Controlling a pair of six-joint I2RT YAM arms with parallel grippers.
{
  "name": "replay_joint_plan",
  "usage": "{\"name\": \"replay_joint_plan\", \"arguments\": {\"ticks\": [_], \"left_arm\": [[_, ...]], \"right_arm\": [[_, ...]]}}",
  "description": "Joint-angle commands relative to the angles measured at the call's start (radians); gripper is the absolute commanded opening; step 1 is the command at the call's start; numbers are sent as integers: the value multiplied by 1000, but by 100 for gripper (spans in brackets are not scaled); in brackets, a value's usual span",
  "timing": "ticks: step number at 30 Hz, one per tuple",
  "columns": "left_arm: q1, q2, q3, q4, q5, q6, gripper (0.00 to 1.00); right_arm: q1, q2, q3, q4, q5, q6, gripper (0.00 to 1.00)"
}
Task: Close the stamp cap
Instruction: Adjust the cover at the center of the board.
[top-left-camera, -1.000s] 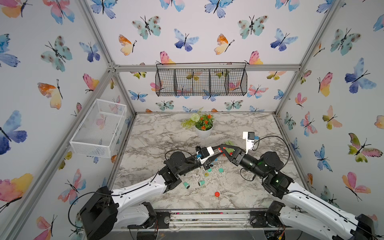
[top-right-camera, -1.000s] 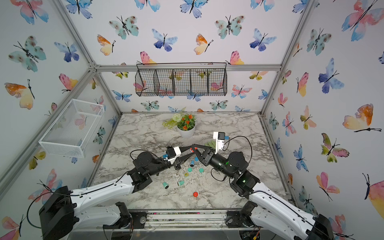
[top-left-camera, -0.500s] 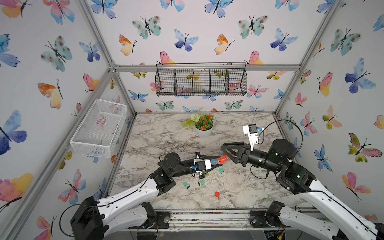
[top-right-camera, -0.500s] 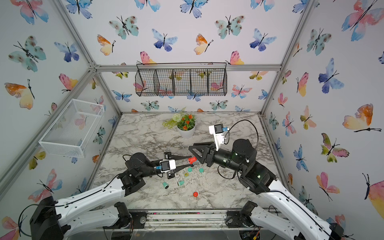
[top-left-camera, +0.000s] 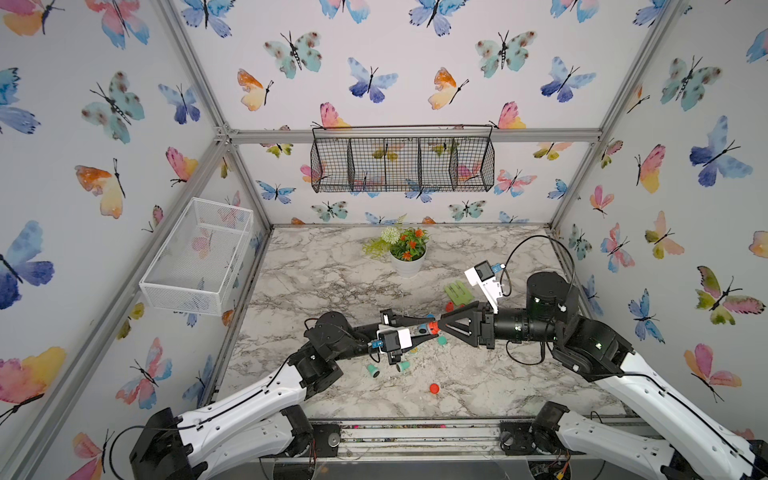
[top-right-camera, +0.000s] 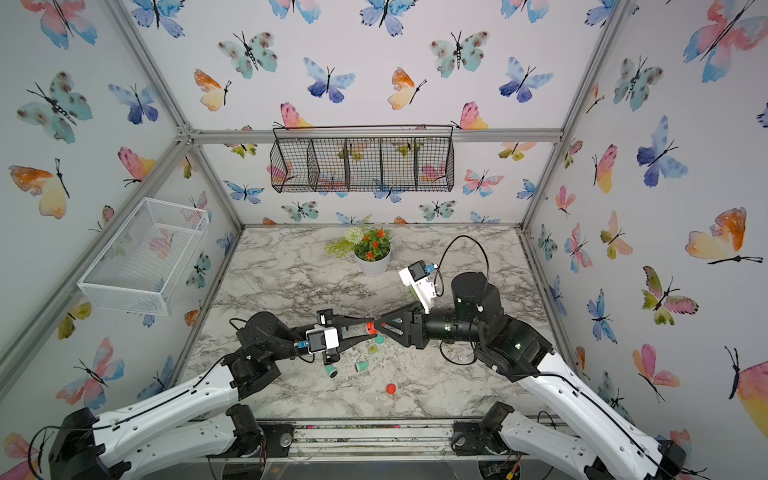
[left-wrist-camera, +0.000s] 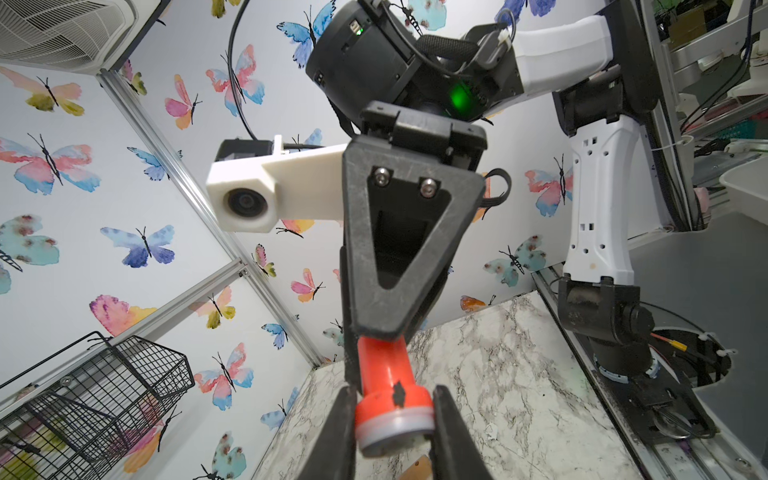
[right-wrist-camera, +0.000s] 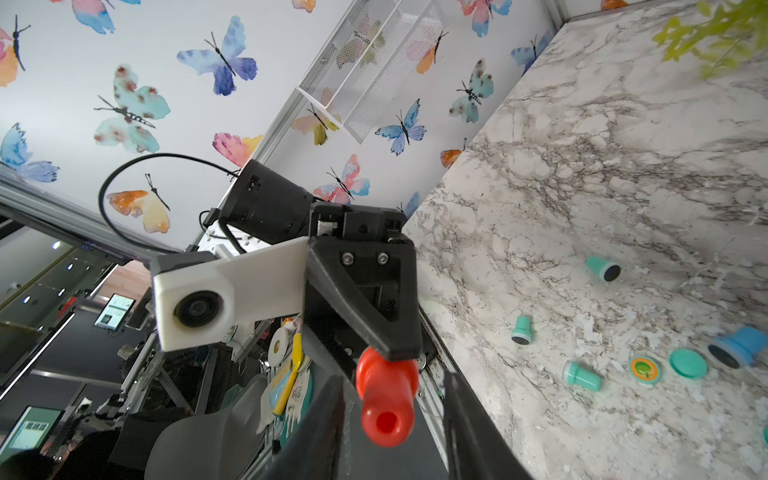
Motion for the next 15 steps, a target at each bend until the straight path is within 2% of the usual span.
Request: {"name": "replay_joint_plan", "arguments": {"ticks": [1,8,15], "left_arm": [[-1,-16,5,-14,24,0,13],[-1,-13,10,-16,27,2,12],[-1,-11,12,-27,25,7,12]], "right_arm": [[-5,5,-8,19,-62,11,36],[-5,29,-26,22,-58,14,36],[-5,45,-30,43,-58,22,22]]}}
